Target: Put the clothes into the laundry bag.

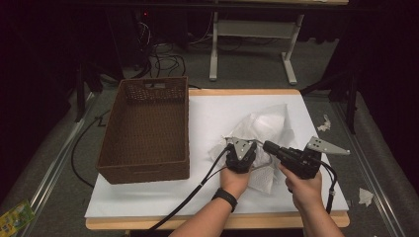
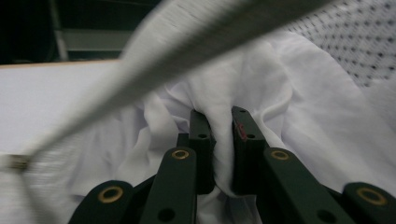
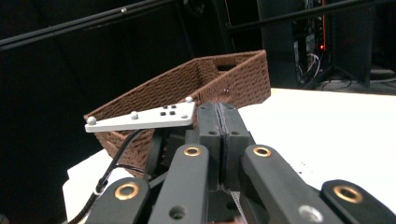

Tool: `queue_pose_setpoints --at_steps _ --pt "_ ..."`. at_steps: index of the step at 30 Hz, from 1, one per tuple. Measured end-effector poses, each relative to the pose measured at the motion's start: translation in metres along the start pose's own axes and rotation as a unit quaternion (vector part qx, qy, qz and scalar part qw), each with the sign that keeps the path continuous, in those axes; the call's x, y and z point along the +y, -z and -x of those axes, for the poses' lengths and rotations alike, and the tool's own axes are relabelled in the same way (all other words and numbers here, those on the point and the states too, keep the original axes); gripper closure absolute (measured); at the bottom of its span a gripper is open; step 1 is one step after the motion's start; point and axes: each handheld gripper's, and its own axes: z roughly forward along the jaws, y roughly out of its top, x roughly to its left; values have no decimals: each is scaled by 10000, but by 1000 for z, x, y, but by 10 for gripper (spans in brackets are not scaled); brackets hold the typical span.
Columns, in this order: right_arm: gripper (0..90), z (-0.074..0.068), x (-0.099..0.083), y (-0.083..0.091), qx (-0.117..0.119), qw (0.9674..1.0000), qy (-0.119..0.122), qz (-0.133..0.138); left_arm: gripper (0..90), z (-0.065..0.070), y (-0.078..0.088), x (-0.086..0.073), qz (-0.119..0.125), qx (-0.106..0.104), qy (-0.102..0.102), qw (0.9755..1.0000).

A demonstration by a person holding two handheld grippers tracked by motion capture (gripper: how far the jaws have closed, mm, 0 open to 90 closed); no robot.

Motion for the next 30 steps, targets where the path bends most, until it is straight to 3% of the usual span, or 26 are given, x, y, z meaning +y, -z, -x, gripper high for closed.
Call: queue_pose_setpoints --at_steps 6,9,11,14,16,18,21,26,30 --pt "900 -10 5 4 168 9998 29 98 808 -12 -6 -2 -190 151 -45 9997" --pt "900 -14 10 9 203 9995 47 245 809 -21 -4 0 -142 300 325 9989" --pt "900 -15 10 10 218 9994 82 268 808 -23 -5 0 -154 309 379 9987" --pt "900 -11 2 6 172 9998 66 112 775 -22 -6 -3 -209 -30 409 9989" --pt "900 -8 -6 1 102 9999 34 -63 653 -23 -3 -1 -282 -281 378 9985" --pt "900 -5 -16 -2 102 9996 -5 -249 501 -25 4 3 -423 -493 261 9975" --pt "900 -5 -23 -4 68 9992 -9 -399 369 -28 19 7 -467 -593 -63 9971" --pt "900 -7 -25 -4 17 9991 8 -419 312 -36 53 11 -491 -694 -414 9955" --pt "900 -9 -30 -5 0 9986 0 -524 341 -52 81 10 -440 -601 -308 9967"
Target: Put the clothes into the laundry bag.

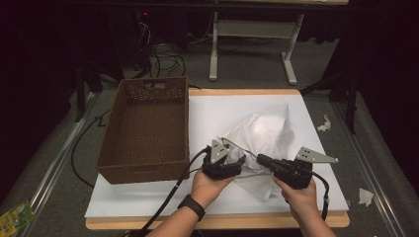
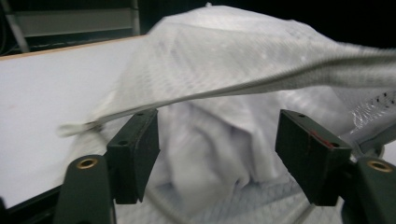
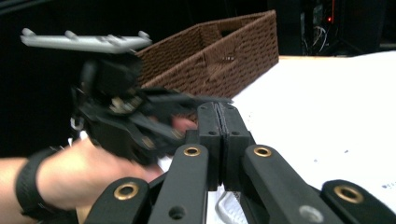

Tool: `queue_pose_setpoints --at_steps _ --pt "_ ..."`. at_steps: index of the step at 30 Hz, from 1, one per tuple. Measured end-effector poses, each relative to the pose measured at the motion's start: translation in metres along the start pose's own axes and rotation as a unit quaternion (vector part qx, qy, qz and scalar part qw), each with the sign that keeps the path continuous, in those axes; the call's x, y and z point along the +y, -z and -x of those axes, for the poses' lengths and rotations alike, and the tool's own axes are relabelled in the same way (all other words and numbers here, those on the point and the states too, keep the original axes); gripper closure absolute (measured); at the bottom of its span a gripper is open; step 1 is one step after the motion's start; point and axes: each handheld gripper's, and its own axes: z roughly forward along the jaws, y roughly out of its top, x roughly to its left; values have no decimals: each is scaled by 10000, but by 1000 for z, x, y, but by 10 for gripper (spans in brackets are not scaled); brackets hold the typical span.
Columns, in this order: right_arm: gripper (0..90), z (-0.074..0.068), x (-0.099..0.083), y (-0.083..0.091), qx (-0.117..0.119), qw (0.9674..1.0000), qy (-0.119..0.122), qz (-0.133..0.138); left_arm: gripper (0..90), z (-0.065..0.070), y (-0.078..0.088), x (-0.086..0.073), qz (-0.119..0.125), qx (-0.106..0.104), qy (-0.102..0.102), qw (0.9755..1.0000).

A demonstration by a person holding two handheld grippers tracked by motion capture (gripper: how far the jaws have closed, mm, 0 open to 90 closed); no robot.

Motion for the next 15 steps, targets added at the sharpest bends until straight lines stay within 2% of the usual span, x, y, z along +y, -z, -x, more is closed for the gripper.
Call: queue_pose_setpoints --at_steps 4,6,7,9,11,14,15 --pt "900 -1 -9 -5 24 9998 -3 -185 478 -4 14 -12 -208 215 -345 9990" --pt "900 -1 -14 -9 5 9995 -19 -327 517 -4 17 -19 -352 300 -539 9975" --pt "900 0 -17 -11 -10 9992 -29 -404 531 -4 18 -22 -384 300 -569 9972" --pt "900 2 -25 -17 -52 9981 -61 -605 531 -5 21 -26 -324 249 -515 9978" --pt "900 3 -34 -24 -133 9962 -118 -855 524 -6 22 -28 -242 168 -344 9990" --pt "891 7 -47 -35 -322 9920 -165 -1213 508 -6 19 -27 -244 126 -393 9988" --pt "859 9 -50 -37 -358 9913 -181 -1253 500 -6 18 -28 -239 108 -418 9988"
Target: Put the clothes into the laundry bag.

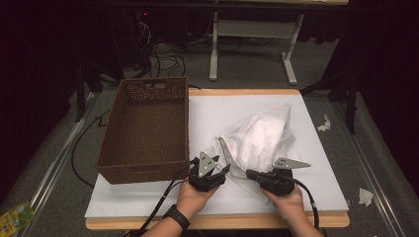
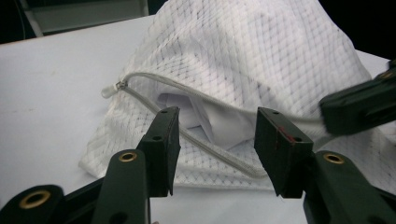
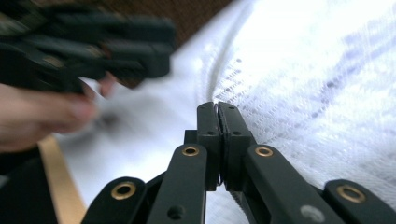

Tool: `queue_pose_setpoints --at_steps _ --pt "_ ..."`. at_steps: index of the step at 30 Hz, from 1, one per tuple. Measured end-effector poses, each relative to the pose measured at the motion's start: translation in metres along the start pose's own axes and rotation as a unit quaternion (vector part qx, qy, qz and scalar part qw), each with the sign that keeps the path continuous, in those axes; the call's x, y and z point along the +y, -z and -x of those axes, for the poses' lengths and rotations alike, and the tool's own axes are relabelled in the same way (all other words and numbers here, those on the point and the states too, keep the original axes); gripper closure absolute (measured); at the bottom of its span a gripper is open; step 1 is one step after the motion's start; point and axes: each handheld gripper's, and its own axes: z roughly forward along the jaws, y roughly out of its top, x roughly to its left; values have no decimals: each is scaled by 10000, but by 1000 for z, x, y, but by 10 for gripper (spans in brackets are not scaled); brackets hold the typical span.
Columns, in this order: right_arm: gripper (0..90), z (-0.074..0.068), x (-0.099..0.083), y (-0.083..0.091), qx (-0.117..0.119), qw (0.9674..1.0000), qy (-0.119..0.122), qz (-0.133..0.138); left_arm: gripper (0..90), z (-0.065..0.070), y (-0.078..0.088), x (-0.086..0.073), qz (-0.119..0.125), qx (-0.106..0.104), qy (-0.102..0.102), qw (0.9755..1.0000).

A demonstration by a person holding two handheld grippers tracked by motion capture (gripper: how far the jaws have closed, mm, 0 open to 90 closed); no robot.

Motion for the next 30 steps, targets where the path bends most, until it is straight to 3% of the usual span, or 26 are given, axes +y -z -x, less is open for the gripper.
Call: queue_pose_setpoints --at_steps 2,6,9,12,14,17,19,23,27,30 --pt "790 -1 0 1 -3 10000 -30 35 483 1 -2 -1 -56 18 -78 10000" --pt "714 -11 13 22 -146 9987 235 425 464 -1 -7 -2 -171 59 -137 9997" --pt "687 -8 23 47 -474 9952 324 789 463 -4 -17 -5 -469 132 -89 9988" --pt "670 10 25 69 -1051 9894 137 996 483 -6 -28 -8 -769 194 -92 9968" --pt "652 25 20 77 -1625 9823 142 925 498 -7 -35 -7 -1009 227 -86 9946" --pt "586 51 8 78 -1954 9779 -240 708 519 -12 -43 -5 -1240 354 49 9916" --pt "526 60 3 73 -2117 9758 -301 454 549 -12 -47 -8 -1405 375 -37 9894" --pt "458 74 -6 62 -2239 9730 -556 0 589 -12 -48 -6 -1504 307 -74 9881" --pt "398 82 -9 57 -2279 9704 -764 -217 752 -9 -48 -7 -1497 224 -196 9883" --pt "367 85 -9 48 -2160 9715 -875 -437 867 -5 -49 -8 -1496 227 -348 9879"
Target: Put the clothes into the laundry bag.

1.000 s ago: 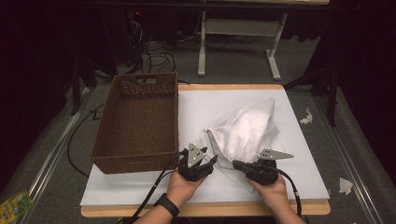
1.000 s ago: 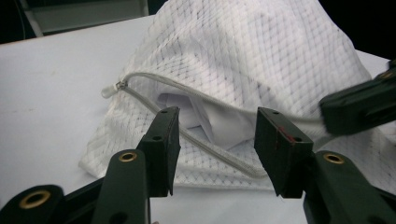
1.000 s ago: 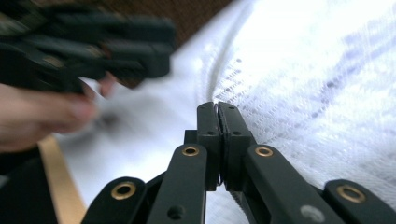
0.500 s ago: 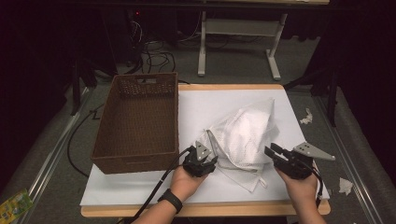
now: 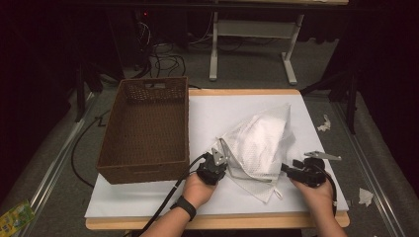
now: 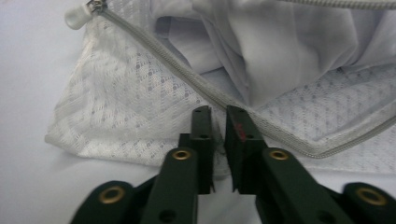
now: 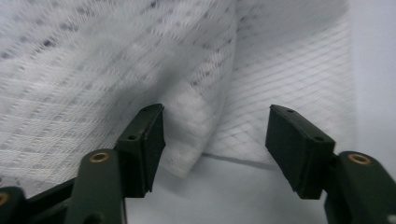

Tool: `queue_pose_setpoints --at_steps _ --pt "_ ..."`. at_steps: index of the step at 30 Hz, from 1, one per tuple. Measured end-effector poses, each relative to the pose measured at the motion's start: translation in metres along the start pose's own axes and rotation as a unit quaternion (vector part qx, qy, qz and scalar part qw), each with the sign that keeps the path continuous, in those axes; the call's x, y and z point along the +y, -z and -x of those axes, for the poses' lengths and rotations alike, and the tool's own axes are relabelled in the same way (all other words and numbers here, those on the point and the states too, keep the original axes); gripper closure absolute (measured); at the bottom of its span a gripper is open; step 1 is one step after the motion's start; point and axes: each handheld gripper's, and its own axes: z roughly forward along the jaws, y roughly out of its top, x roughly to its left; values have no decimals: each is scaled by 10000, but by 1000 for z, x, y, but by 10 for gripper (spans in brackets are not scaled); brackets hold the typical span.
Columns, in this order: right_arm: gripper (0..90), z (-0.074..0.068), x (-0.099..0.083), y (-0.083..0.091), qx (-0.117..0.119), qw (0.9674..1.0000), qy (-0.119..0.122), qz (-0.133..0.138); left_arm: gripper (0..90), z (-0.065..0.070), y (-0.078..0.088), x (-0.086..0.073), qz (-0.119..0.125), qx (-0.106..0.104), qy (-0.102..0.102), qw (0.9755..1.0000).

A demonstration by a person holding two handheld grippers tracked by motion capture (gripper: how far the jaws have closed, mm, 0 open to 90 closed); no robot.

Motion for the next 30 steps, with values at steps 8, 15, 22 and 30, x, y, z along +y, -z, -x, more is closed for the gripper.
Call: queue_pose_setpoints --at_steps 8,15,22,30 --pt "871 -25 5 -13 -163 9968 748 -238 900 -2 2 -1 11 -45 116 9999" --pt "891 4 29 -21 -930 9938 598 -146 900 1 8 -6 -4 -374 311 9988" --pt "890 34 63 -47 -1347 9893 564 -66 900 25 17 -9 57 -1000 404 9941" --pt "834 41 81 -59 -1149 9902 791 55 788 44 27 -9 479 -1458 295 9877"
